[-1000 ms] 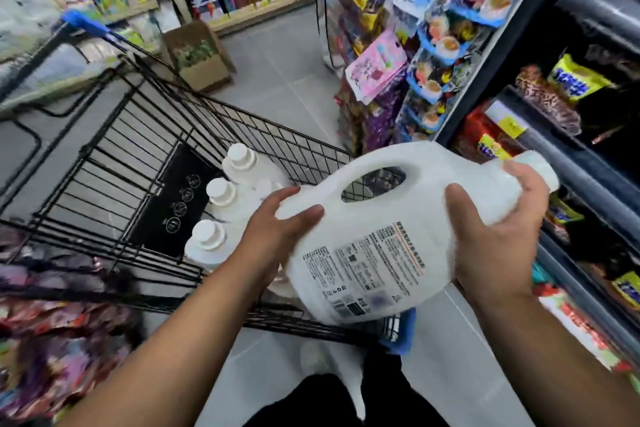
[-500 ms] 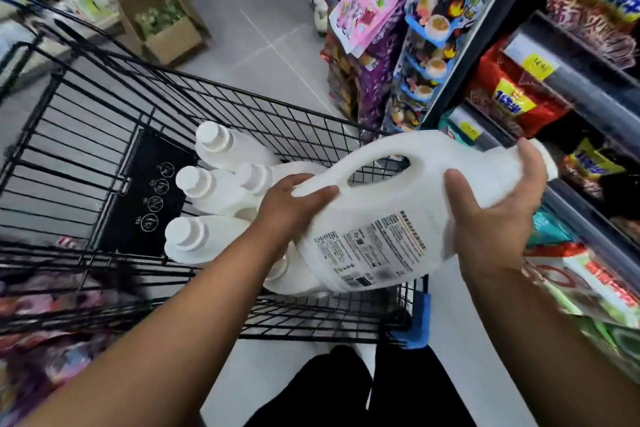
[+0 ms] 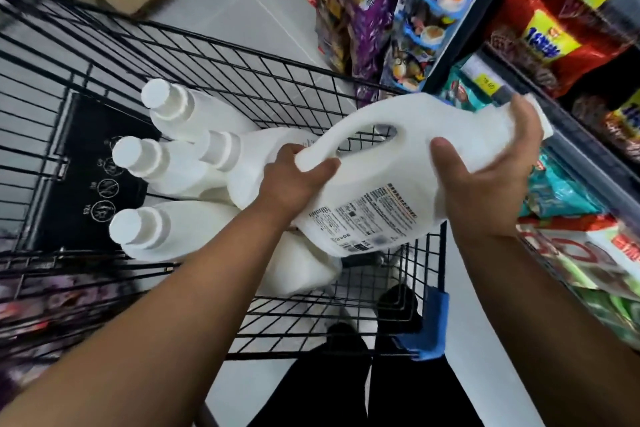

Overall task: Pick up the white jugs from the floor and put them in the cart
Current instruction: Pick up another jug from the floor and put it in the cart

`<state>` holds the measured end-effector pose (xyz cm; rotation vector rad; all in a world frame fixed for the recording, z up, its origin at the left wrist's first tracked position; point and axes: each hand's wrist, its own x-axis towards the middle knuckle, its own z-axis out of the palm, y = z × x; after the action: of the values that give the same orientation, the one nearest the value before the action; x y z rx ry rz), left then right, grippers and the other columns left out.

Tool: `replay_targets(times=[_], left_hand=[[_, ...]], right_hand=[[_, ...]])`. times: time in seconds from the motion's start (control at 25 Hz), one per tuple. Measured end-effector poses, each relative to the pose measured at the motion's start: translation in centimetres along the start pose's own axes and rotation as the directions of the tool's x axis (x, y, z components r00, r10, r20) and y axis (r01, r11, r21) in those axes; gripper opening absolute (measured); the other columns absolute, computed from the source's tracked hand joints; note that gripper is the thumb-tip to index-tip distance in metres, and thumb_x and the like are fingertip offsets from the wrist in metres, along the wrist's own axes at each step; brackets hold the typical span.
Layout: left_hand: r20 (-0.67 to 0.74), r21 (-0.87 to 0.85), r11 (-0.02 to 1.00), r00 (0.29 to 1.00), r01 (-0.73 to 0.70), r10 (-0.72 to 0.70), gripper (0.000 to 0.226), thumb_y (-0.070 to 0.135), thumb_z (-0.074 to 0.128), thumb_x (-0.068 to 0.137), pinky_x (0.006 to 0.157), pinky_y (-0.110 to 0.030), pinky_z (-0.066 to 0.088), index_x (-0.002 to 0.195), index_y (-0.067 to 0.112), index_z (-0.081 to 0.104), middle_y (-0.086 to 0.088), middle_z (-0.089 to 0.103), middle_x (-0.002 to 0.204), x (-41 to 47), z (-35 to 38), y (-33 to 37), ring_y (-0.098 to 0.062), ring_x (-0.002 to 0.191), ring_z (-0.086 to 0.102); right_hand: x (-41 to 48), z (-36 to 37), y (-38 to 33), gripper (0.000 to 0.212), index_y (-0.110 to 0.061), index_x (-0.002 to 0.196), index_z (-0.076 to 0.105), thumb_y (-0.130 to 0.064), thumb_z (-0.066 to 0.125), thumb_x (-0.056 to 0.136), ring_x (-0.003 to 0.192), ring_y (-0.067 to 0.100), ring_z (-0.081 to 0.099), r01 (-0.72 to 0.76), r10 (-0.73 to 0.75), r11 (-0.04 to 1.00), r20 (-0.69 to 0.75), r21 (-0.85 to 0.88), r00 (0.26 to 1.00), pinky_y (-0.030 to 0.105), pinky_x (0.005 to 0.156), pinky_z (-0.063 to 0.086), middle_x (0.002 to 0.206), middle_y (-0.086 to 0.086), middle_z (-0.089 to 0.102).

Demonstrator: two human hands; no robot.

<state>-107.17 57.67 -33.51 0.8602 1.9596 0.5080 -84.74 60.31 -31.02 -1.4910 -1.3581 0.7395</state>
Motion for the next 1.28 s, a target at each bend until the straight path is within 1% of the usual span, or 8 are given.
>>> replay_targets(times=[0.24,0.48,0.64,0.76,0.88,1.0,1.12,1.28], left_hand=[[-0.011,0.258,0.965,0.999,-0.049,0.053,0.068,0.080,0.042,0.069,0.092,-0.047,0.048,0.117,0.032,0.041,-0.008,0.060,0.110,0.2,0.9,-0.8,-0.034,0.101,0.058],[0.010,0.326,0.939,0.994,-0.107,0.110,0.060,0.069,0.045,0.084,0.097,-0.048,0.043,0.127,0.029,0.039,-0.010,0.046,0.126,-0.1,1.4,-0.7,-0.037,0.110,0.052],[0.047,0.425,0.888,0.984,-0.175,0.171,0.048,0.058,0.042,0.094,0.082,-0.040,0.043,0.127,0.023,0.042,-0.005,0.045,0.122,-0.1,0.8,-0.1,-0.033,0.104,0.055],[0.092,0.581,0.785,0.976,-0.214,0.198,0.045,0.057,0.040,0.095,0.075,-0.038,0.045,0.122,0.022,0.044,-0.007,0.058,0.107,0.4,0.2,0.5,-0.034,0.094,0.059],[0.094,0.586,0.765,0.960,-0.268,0.265,0.039,0.053,0.049,0.093,0.079,-0.037,0.049,0.116,0.022,0.053,-0.006,0.066,0.099,1.2,0.4,2.2,-0.032,0.096,0.059],[0.074,0.361,0.870,0.941,-0.334,0.331,0.029,0.038,0.065,0.088,0.074,-0.031,0.042,0.110,0.019,0.062,-0.005,0.069,0.101,1.6,1.6,2.4,-0.029,0.097,0.060],[0.101,0.371,0.866,0.942,-0.334,0.320,0.028,0.027,0.069,0.082,0.076,-0.034,0.045,0.108,0.019,0.063,-0.007,0.070,0.102,1.6,2.4,0.5,-0.031,0.099,0.062],[0.142,0.433,0.817,0.924,-0.380,0.355,0.029,0.026,0.071,0.078,0.071,-0.032,0.040,0.105,0.018,0.065,-0.009,0.070,0.099,2.0,3.2,-1.0,-0.032,0.097,0.061]], right_hand=[[0.3,0.0,1.2,0.077,-0.033,0.136,0.032,-0.040,0.077,0.074,0.131,0.024,0.042,0.011,-0.010,1.000,-0.015,0.018,1.000,0.047,0.109,0.037,0.136,-0.011,0.034],[0.4,-0.3,0.9,0.077,-0.024,0.138,0.033,-0.033,0.076,0.075,0.125,0.001,0.042,0.015,-0.015,1.000,-0.041,0.006,0.999,0.031,0.110,0.037,0.133,-0.017,0.032],[0.5,0.2,1.3,0.077,-0.025,0.137,0.037,-0.039,0.076,0.073,0.125,0.020,0.046,0.003,-0.003,1.000,-0.045,-0.015,0.999,0.041,0.107,0.041,0.134,-0.005,0.039],[0.6,0.6,1.1,0.073,-0.040,0.130,0.036,-0.043,0.077,0.069,0.121,0.004,0.042,0.020,-0.020,1.000,-0.013,-0.008,1.000,0.023,0.105,0.037,0.130,-0.011,0.037],[0.7,1.0,0.9,0.067,-0.049,0.121,0.042,-0.046,0.078,0.065,0.117,-0.014,0.039,0.040,-0.037,0.999,0.067,-0.036,0.997,0.008,0.100,0.033,0.132,0.012,0.041],[0.4,1.7,1.4,0.072,-0.048,0.125,0.047,-0.053,0.077,0.060,0.116,0.007,0.048,0.059,-0.035,0.991,0.193,-0.121,0.981,0.010,0.100,0.036,0.130,0.017,0.045],[-0.5,1.8,2.4,0.078,-0.043,0.127,0.042,-0.058,0.075,0.058,0.113,0.012,0.047,0.056,-0.003,0.981,0.271,-0.188,0.963,0.006,0.097,0.034,0.129,0.010,0.050],[0.5,2.0,3.3,0.066,-0.019,0.131,0.050,-0.027,0.079,0.073,0.110,0.020,0.048,0.083,-0.037,0.966,0.187,-0.243,0.982,0.027,0.097,0.040,0.129,0.007,0.044]])
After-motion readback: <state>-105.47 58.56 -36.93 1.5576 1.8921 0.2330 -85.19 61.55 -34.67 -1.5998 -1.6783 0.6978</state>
